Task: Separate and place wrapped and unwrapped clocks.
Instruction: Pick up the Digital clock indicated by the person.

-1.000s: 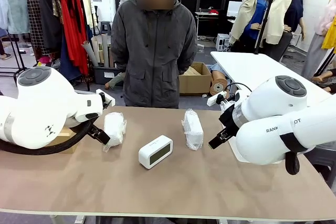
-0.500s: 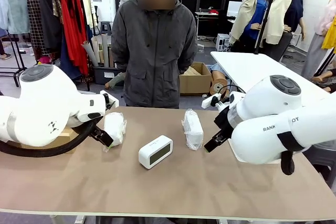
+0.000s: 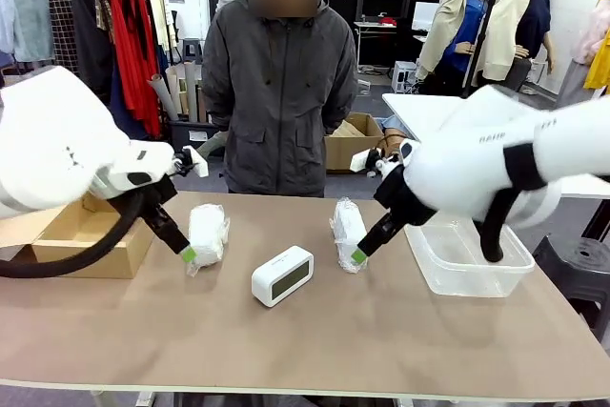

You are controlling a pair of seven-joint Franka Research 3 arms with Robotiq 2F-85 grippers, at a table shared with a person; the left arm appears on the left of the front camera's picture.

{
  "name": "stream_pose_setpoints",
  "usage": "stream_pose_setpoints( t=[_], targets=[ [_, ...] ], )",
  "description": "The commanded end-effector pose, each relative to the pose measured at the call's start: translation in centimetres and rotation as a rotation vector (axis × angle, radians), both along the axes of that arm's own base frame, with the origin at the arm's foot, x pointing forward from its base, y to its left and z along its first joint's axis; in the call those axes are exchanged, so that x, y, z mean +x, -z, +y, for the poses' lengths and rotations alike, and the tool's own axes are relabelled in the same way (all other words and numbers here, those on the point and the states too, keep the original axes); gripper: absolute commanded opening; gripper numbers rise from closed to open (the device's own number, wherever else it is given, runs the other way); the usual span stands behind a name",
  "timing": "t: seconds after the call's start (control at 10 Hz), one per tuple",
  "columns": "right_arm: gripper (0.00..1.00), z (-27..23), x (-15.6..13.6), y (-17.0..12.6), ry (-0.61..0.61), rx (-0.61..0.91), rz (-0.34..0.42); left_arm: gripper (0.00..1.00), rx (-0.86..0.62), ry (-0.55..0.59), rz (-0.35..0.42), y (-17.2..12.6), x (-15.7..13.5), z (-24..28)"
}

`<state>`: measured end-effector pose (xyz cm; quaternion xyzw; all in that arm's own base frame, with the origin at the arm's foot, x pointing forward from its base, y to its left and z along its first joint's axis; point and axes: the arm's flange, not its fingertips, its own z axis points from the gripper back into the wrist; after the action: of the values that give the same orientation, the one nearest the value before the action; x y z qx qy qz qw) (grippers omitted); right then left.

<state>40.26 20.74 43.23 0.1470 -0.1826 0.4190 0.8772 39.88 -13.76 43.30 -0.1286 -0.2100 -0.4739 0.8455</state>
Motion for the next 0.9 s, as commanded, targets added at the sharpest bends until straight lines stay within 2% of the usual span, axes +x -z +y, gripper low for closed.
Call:
stream_pose_setpoints(
  t=[0.0,0.1,0.2,0.3,0.4,0.5,0.6,0.8],
  targets=[
    [1.0,-2.3,2.4,-1.3,-0.138,0.07,0.029,1.0,-0.096,0.198,-0.063,-0.4,1.5,1.6],
    [1.0,-3.4,3.1,-2.1,-0.195,0.115,0.017,1.0,-0.087,0.257,-0.126,-1.0,1.8,2.0],
    [1.0,-4.2,3.9,-2.5,-0.203,0.131,-0.006,1.0,-0.11,0.3,-0.138,-1.6,2.3,2.4],
    [1.0,-5.2,4.8,-2.8,-0.25,0.142,-0.02,1.0,-0.131,0.315,-0.119,-2.1,2.7,2.6],
    [1.0,-5.7,5.2,-2.7,-0.238,0.143,-0.06,1.0,-0.143,0.295,-0.088,-2.4,3.1,2.7],
    [1.0,-4.8,4.2,-2.3,-0.049,0.118,-0.126,1.0,-0.086,0.281,-0.151,-2.6,1.5,2.0],
    [1.0,-5.6,4.2,-3.3,-0.213,0.114,-0.039,1.0,-0.086,0.281,-0.151,-2.6,1.5,2.0],
    [1.0,-5.6,4.2,-3.3,-0.213,0.114,-0.039,1.0,-0.086,0.281,-0.151,-2.6,1.5,2.0]
  ],
)
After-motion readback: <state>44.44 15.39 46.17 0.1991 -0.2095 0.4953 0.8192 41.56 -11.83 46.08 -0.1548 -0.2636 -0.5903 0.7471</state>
